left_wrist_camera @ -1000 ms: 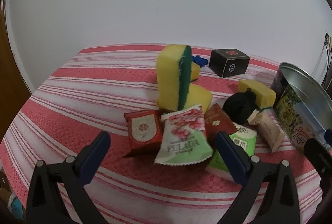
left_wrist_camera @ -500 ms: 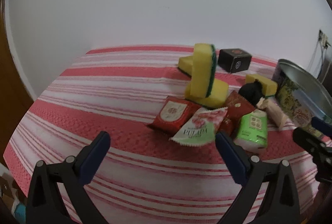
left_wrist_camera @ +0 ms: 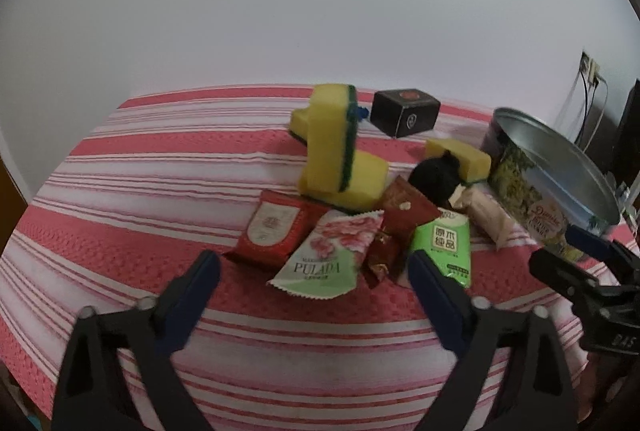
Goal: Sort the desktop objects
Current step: 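Move both tools toward the pile of snacks and sponges, then grasp the white-pink PULADA packet with the left tool while the right tool grasps the green tissue pack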
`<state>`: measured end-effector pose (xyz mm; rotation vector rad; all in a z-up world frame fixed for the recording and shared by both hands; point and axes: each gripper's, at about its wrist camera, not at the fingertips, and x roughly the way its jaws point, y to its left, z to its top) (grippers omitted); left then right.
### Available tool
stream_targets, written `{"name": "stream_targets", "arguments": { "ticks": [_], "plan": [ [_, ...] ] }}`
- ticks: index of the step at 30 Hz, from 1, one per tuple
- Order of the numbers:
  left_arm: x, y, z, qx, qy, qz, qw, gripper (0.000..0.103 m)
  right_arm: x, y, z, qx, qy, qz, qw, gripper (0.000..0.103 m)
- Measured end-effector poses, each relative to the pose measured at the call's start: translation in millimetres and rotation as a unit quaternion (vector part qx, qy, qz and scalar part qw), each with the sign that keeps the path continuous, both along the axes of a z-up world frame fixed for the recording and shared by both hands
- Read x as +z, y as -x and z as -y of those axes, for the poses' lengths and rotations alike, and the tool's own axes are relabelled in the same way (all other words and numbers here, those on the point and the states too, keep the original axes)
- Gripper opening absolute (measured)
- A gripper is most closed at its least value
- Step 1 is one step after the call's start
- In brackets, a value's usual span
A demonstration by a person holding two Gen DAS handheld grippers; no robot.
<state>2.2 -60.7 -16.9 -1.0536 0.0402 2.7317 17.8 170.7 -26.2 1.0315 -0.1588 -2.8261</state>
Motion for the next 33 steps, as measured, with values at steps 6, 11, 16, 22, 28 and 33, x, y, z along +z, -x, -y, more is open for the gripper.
{"name": "stream_targets", "arguments": {
  "ticks": [6, 11, 16, 22, 28, 33],
  "plan": [
    [8, 11, 28, 0.025, -0.045, 0.006, 0.9986, 0.091, 2, -4, 6, 0.053, 0.069, -0.004, 0.996, 0.101],
    [12, 3, 18, -0.037, -0.048, 0.012, 0.9981, 0.091, -9, 7, 22, 0.064, 0.066, 0.032, 0.995, 0.091],
    [7, -6, -17, -0.079, 0.055, -0.04, 0.9945, 0.081, -10, 7, 17, 0.048, 0.068, 0.035, 0.996, 0.091],
    [-9, 14, -46, -0.126, 0.142, -0.054, 0.9804, 0.069, -4, 4, 10, 0.032, 0.066, 0.028, 0.997, 0.091],
    [-17, 37, -31, -0.136, 0.098, -0.006, 0.9859, 0.054, -4, 3, 8, 0.031, 0.071, 0.038, 0.996, 0.091],
    [-16, 44, -7, -0.122, 0.022, 0.012, 0.9922, 0.027, -5, 4, 12, 0.037, 0.071, 0.038, 0.996, 0.091]
  ]
}}
